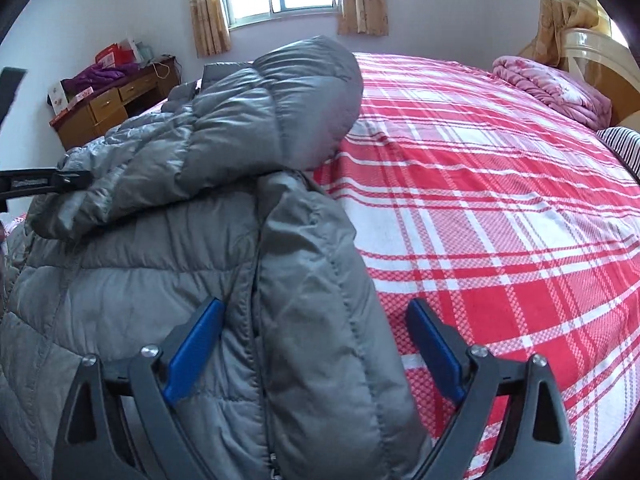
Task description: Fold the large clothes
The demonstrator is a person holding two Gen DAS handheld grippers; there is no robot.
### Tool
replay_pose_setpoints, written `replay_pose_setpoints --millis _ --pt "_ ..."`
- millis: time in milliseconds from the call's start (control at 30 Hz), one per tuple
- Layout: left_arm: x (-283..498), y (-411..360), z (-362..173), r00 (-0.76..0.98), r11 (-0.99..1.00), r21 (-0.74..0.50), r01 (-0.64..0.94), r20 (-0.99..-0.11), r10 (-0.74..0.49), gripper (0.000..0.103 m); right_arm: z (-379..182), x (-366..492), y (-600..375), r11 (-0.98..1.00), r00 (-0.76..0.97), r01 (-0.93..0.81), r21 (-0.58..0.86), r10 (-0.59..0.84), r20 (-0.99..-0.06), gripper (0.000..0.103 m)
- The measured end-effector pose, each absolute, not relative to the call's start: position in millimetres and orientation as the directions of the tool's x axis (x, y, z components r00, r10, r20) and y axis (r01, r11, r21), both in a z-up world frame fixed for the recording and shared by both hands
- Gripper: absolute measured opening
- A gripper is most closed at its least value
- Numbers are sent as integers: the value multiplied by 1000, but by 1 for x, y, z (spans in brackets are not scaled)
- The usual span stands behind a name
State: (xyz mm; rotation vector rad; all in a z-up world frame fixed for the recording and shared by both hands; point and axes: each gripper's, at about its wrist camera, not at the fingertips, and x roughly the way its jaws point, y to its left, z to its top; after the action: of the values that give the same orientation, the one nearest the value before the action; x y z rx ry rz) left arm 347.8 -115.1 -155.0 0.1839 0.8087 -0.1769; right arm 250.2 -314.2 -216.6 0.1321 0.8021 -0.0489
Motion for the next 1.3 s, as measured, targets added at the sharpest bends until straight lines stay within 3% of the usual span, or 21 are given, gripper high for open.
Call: replay_pose_setpoints --millis 167,200,233,300,433,467,500,600,700,767,867,967,1067,1133,1200,1300 --pt "359 -86 -161 684 978 125 169 -729 -25 18 -218 247 -320 991 696 95 93 0 -718 95" --pt "363 -83 -166 669 981 118 156 -743 -17 25 -218 247 -320 991 695 96 89 -2 -719 95" --pt "367 -82 -171 650 982 123 140 -760 3 43 -218 247 -320 992 694 95 86 -5 -720 95" --pt "368 -81 -175 641 983 150 109 -766 46 66 -218 247 -318 992 693 97 80 -10 -721 95" --pt "359 -63 -155 695 987 160 20 -712 101 67 -212 247 -324 988 687 92 128 30 -726 94" --pt "356 -52 -143 720 988 153 -27 -683 126 68 -207 246 -330 983 683 99 157 48 -729 88" --pt "353 -44 -130 750 988 142 -66 -646 143 74 -199 243 -337 978 687 121 170 41 -725 81" --pt "347 -36 -104 822 985 85 -151 -542 173 92 -161 235 -352 963 746 178 203 2 -666 78" --pt "363 -51 -101 828 989 20 -144 -546 132 93 -118 259 -354 956 794 202 212 -33 -607 81" --pt "384 -73 -114 807 994 23 -105 -582 99 93 -98 297 -336 975 816 172 137 -63 -575 87" --pt "405 -94 -141 800 998 39 -54 -597 66 93 -95 353 -309 987 842 138 76 -77 -534 87" --pt "424 -107 -174 767 996 87 -33 -636 81 93 -113 395 -290 993 867 42 107 17 -499 87" --pt "443 -108 -207 711 990 133 -51 -691 130 93 -148 431 -278 996 833 30 87 24 -552 87" --pt "454 -101 -222 653 995 94 -35 -751 94 93 -174 445 -276 997 800 38 67 10 -600 87" --pt "456 -99 -223 651 997 72 -42 -755 82 96 -199 455 -288 989 735 68 133 41 -677 88" --pt "459 -105 -229 635 992 115 -54 -762 123 99 -210 466 -298 976 688 88 199 85 -721 92"
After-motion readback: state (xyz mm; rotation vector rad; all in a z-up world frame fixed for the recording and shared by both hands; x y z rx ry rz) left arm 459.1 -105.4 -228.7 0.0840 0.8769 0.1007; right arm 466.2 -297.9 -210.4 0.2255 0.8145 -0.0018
